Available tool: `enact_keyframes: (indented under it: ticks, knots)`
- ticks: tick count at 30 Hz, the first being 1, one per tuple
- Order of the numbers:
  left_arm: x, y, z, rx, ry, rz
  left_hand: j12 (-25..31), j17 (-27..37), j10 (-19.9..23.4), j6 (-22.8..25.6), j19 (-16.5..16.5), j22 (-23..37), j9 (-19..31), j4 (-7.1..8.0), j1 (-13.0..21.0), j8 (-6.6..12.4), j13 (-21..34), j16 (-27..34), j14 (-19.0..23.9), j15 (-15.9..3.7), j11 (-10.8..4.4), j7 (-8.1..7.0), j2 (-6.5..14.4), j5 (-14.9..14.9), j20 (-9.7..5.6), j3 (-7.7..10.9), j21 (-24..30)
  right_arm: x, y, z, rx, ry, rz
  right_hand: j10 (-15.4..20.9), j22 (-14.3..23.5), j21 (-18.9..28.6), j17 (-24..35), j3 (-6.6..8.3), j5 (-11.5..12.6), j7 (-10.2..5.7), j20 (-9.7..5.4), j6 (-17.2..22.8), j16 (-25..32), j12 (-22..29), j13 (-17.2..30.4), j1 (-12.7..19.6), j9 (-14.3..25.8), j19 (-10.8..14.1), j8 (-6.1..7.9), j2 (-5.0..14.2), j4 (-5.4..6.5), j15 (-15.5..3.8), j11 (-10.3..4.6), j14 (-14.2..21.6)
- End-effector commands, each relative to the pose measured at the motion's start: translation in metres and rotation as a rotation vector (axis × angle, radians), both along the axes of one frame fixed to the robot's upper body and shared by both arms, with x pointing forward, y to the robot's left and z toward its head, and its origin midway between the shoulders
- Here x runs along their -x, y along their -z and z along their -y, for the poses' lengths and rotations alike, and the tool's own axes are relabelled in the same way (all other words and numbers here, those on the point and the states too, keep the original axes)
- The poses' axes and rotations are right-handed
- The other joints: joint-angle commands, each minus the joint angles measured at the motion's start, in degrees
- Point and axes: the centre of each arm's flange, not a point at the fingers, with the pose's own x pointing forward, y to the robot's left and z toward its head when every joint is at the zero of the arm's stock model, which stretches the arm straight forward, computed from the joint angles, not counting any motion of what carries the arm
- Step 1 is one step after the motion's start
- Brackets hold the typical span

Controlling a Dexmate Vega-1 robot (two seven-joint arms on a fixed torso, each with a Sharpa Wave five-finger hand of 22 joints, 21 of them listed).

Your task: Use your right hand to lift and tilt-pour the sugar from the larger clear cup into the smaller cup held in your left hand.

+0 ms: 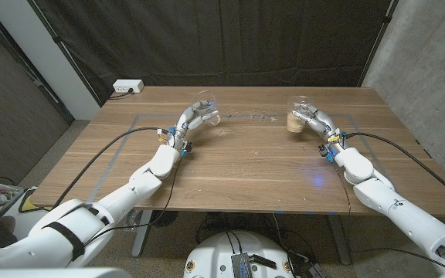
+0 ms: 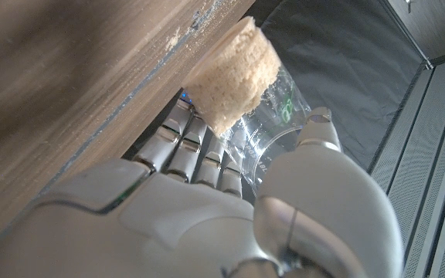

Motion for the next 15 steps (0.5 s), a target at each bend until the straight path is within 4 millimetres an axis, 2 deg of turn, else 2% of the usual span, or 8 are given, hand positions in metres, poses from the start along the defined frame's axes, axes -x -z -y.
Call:
enact_keyframes:
  ticks: [1, 15]
  knots:
    - [-0.003, 0.003, 0.006, -0.001, 0.019, -0.036, 0.4, 0.3, 0.5, 0.4, -0.1, 0.2, 0.1, 0.26, 0.2, 0.28, 0.3, -0.4, 0.7, -5.81, -0.01, -0.01, 0.4, -0.1, -0.29, -0.41, 0.3, 0.007, -0.021, 0.003, 0.051, 0.008, 0.013, 0.6, 0.5, 0.7, 0.1, 0.29, 0.1, 0.12, -7.32, 0.4, -0.2, -0.2, 0.3, 0.5, 0.0, -0.5, -0.03, -0.2, 0.01, -10.24, 0.05, 0.2]
    - [-0.013, 0.011, 0.009, 0.008, 0.051, -0.104, 0.7, 0.6, 1.0, 0.7, -0.1, 0.2, 0.1, 0.48, 0.1, 0.52, 0.4, -0.6, 1.2, -5.7, 0.23, 0.05, 0.4, -0.5, -0.3, -0.86, 0.4, 0.017, -0.059, 0.007, 0.11, 0.009, 0.028, 1.0, 1.6, 1.6, -0.2, 0.29, 0.0, 0.18, -7.2, 0.6, -0.7, -0.4, 0.3, 0.3, -0.1, -1.0, -0.1, -0.16, 0.24, -10.28, 0.14, 0.6]
